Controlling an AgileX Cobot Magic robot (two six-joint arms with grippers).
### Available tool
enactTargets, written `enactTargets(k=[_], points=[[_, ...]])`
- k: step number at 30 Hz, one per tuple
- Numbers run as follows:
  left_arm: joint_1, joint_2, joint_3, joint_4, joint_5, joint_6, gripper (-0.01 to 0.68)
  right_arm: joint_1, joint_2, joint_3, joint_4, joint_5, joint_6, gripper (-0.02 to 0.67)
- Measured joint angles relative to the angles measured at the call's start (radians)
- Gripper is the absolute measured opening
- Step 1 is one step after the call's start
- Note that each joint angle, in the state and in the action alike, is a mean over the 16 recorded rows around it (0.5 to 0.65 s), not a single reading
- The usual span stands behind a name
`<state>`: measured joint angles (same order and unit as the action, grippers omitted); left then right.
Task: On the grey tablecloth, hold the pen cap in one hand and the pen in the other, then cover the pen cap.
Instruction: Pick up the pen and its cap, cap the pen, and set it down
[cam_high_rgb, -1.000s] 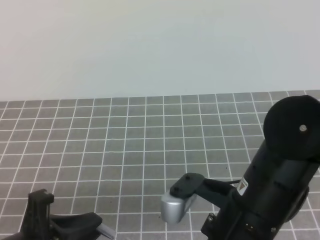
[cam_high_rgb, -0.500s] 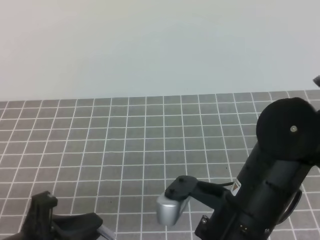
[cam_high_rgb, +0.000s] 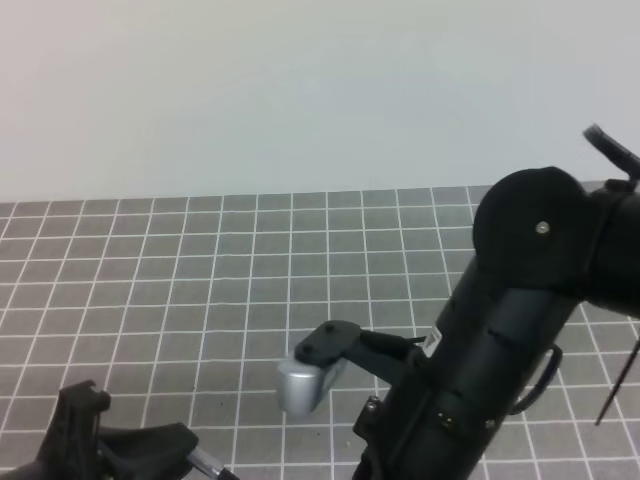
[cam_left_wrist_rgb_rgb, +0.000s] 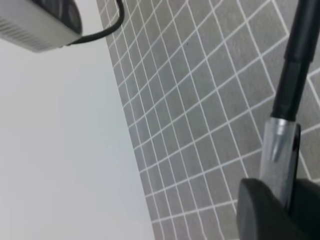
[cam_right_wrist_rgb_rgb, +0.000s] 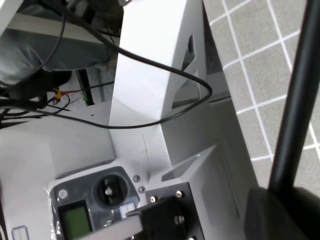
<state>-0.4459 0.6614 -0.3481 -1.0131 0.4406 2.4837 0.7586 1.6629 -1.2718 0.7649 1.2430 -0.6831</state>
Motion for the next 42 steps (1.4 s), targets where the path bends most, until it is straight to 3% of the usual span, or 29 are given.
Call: enactTargets(k=[16, 42], points=[[-0.010, 0.002, 0.000, 0.027, 0.023, 0.071, 0.015, 0.005, 0.062, -0.037, -0.052, 0.026, 0.034, -0.004], [-0.119, 0.061, 0.000, 0.070, 0.018, 0.047, 0.005, 0.038, 0.065, -0.039, -0.078, 0.064, 0.026, -0.004]])
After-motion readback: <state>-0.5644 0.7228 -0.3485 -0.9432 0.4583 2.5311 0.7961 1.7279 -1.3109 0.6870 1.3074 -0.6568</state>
